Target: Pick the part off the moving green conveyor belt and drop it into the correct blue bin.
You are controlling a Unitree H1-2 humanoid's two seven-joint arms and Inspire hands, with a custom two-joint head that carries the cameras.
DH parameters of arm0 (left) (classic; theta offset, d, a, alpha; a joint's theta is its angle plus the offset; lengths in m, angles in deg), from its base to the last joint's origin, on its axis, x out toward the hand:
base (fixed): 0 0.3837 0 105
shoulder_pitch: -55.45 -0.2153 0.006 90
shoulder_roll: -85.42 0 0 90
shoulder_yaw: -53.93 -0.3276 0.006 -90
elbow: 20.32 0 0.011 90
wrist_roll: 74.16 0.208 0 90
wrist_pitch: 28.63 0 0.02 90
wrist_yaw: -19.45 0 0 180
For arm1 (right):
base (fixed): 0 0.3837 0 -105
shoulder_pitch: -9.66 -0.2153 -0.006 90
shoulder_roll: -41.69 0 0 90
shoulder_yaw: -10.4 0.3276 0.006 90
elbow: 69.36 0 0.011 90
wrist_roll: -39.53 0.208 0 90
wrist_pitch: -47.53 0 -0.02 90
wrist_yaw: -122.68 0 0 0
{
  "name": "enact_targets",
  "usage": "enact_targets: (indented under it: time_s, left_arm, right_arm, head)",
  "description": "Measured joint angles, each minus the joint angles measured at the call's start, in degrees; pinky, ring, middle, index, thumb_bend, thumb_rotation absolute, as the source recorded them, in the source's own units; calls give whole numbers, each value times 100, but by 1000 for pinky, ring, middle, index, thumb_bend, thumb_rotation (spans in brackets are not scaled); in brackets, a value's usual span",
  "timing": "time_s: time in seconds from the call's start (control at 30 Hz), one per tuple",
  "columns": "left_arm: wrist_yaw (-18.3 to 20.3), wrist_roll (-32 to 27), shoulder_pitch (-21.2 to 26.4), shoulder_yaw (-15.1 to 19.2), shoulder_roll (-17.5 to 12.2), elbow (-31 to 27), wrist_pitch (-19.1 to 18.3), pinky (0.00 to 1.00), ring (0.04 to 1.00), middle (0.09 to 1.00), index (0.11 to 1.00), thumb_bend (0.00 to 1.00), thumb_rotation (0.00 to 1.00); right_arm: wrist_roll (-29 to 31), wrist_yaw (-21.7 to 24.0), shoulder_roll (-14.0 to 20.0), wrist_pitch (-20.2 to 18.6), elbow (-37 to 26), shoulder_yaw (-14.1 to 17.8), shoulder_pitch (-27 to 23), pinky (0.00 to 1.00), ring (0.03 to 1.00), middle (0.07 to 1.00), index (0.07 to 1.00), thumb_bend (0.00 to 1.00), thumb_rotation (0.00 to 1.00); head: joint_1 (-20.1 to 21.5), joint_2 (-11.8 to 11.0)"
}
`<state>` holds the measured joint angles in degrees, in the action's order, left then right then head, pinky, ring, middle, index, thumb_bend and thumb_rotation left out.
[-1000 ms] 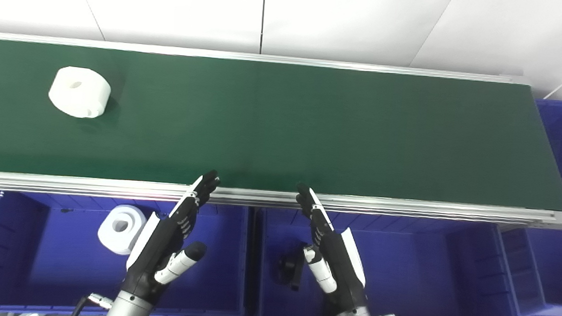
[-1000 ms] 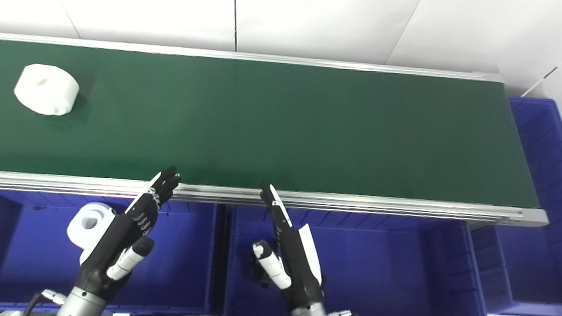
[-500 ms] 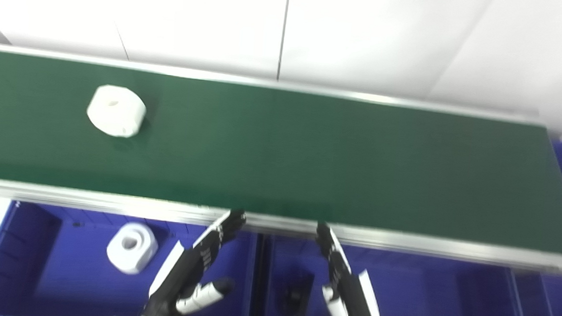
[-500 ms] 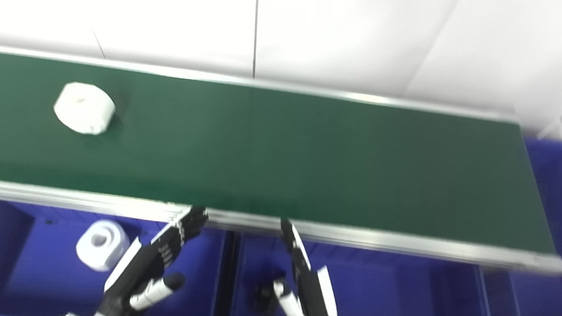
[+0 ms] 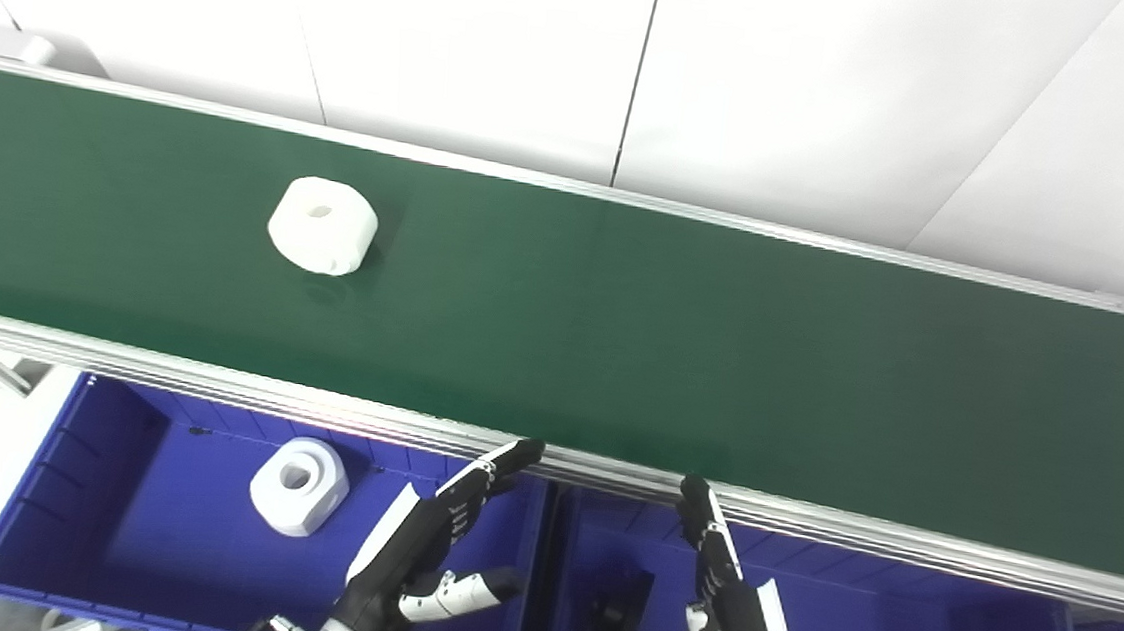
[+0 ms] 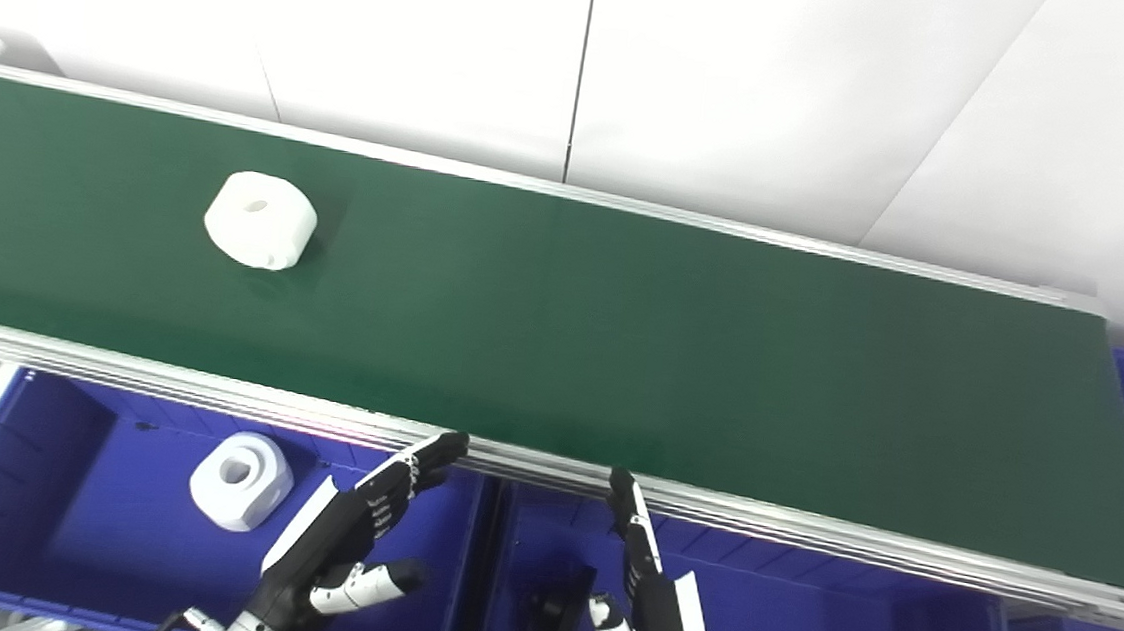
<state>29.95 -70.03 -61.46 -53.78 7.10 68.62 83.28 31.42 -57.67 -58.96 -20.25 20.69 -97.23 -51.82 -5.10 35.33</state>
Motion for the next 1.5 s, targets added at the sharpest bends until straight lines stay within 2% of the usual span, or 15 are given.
enact_targets:
  time_s: [0.2, 0.4, 0.47, 0.57, 0.7, 0.83, 1.13, 1.37, 1.47, 1.5]
  left_arm:
    - [1, 18, 21, -12, -4, -1, -21, 903, 938, 909, 878, 817, 635]
    - [3, 26, 73, -26, -21, 43, -21, 887, 934, 906, 867, 818, 624]
    - [0, 33, 97, -27, -19, 118, -18, 872, 927, 904, 865, 821, 628]
    - [-12, 106, 147, -26, -13, 322, 22, 860, 920, 897, 858, 824, 627]
    - [-15, 131, 155, -25, -12, 458, 81, 850, 911, 889, 856, 812, 621]
    - [-19, 135, 198, -24, -10, 552, 209, 847, 910, 891, 863, 798, 618]
    - [-21, 169, 254, -16, -16, 589, 209, 822, 901, 884, 850, 808, 627]
    - [-16, 189, 259, -4, -26, 596, 211, 822, 903, 888, 852, 813, 611]
    - [16, 130, 249, -26, -52, 547, 210, 834, 909, 896, 861, 831, 569]
    - [48, 102, 228, -48, -83, 440, 206, 833, 909, 894, 856, 842, 519]
  right_arm:
    - [1, 2, 0, 51, 37, 24, -23, 978, 963, 977, 995, 904, 1000]
    - [-13, -1, -2, 86, 213, 26, -102, 973, 954, 971, 992, 882, 1000]
    - [-15, -2, -2, 92, 240, 25, -118, 966, 953, 971, 992, 882, 1000]
    - [-13, -3, -1, 119, 372, 25, -166, 960, 950, 965, 985, 892, 1000]
    - [19, -6, 0, 186, 433, 19, -189, 985, 954, 963, 980, 885, 1000]
    - [14, -31, 4, 279, 530, 12, -223, 989, 952, 956, 966, 908, 1000]
    - [16, -77, 4, 311, 569, 3, -255, 1000, 934, 948, 964, 903, 1000]
    - [16, -89, 2, 311, 573, -23, -262, 1000, 943, 954, 965, 906, 1000]
    - [17, -86, 2, 311, 566, -32, -260, 997, 941, 954, 963, 896, 1000]
    - [19, -79, 3, 311, 563, -39, -257, 998, 939, 955, 964, 891, 1000]
  head:
    - [-62, -35]
    - [17, -272]
    - [18, -272]
    - [18, -536]
    - [35, -676]
    - [53, -694]
    - [79, -721]
    - [123, -650]
    - [106, -545]
    - [105, -519]
